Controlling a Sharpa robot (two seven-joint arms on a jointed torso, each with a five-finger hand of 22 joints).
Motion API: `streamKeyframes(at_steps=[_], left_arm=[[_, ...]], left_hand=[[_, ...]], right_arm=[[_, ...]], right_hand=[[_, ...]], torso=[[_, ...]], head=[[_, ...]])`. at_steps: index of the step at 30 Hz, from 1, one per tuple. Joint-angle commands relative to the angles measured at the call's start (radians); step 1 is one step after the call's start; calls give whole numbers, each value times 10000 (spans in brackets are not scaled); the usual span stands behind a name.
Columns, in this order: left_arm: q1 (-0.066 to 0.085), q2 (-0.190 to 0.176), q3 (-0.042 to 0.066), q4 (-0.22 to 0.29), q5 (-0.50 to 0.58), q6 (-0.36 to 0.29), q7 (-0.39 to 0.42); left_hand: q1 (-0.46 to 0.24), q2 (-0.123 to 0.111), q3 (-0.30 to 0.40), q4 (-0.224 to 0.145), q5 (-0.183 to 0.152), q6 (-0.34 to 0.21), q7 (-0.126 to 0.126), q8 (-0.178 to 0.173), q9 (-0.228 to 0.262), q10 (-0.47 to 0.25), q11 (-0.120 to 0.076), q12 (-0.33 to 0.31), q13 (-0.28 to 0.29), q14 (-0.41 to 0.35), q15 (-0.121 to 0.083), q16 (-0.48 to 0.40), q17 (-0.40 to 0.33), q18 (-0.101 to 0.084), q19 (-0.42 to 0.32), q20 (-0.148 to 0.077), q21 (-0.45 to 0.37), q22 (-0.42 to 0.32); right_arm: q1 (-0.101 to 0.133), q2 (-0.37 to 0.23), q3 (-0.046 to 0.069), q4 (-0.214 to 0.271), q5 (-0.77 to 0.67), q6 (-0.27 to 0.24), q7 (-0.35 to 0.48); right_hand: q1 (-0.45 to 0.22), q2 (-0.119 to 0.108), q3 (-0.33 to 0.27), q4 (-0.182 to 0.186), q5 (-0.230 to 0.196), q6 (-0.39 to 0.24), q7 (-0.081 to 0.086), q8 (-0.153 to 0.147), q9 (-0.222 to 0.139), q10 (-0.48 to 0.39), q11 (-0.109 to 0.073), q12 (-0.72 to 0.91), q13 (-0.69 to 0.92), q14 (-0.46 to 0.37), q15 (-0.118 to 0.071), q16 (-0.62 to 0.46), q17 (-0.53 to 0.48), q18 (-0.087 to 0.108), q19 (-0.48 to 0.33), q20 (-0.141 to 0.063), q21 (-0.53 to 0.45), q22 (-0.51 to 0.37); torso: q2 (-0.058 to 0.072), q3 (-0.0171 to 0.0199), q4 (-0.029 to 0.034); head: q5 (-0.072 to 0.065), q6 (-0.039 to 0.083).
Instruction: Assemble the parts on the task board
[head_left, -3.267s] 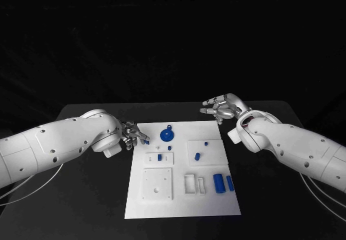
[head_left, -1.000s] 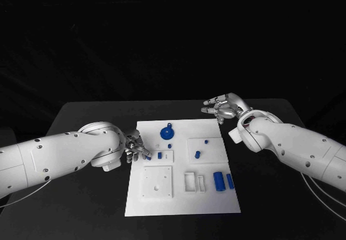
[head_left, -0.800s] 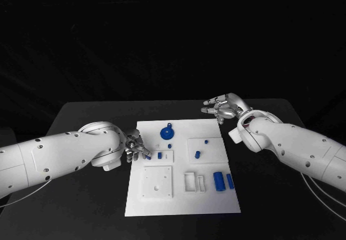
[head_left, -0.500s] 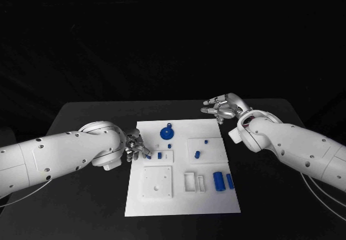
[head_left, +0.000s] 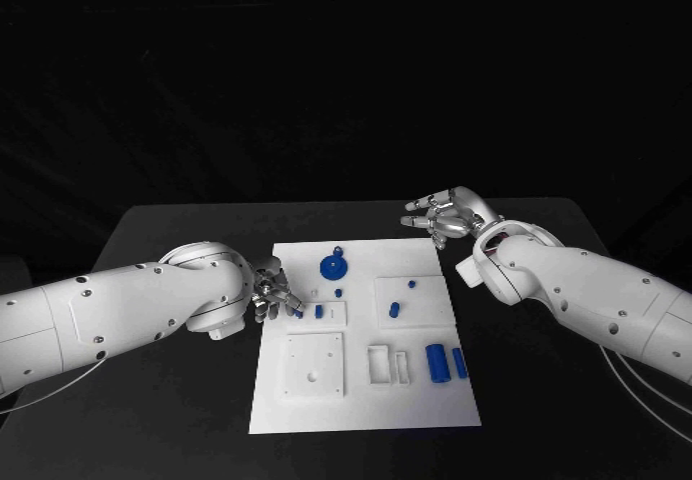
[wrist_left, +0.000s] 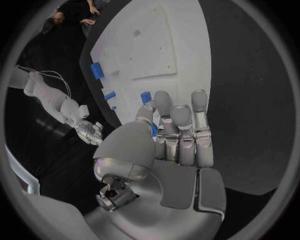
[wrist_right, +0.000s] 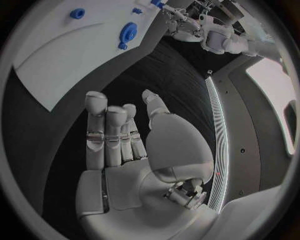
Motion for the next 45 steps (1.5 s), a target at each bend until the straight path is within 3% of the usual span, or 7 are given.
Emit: streamKeyframes(at_steps=[1, 45], left_arm=[[2, 36, 8, -19, -71, -39, 146], [3, 22, 0, -35, -72, 405, 180]], left_hand=[[87, 62, 927, -990, 29, 637, -552, -6, 1, 338, -226, 61, -9, 85, -5, -59, 10, 39, 35, 19, 62, 174], [104, 59, 924, -1001, 20, 631, -547, -6, -11, 336, -221, 62, -14, 77, -1, -82, 65, 15, 27, 5, 58, 176]], right_arm=[[-8, 16, 5, 6, -6, 105, 96], [-21, 4, 5, -8, -4, 137, 90]], right_hand=[[-75, -44, 11, 75, 41, 67, 0, -12, 9, -11, -2, 35, 13, -3, 5, 31, 10, 140, 97, -34, 62, 596], [-78, -38, 16, 62, 46, 56, 0, -14, 8, -11, -3, 25, 4, 6, 3, 31, 18, 141, 105, -37, 46, 594]], torso=[[0, -2, 0], [1, 0, 2]], head=[[-3, -3], [19, -74]])
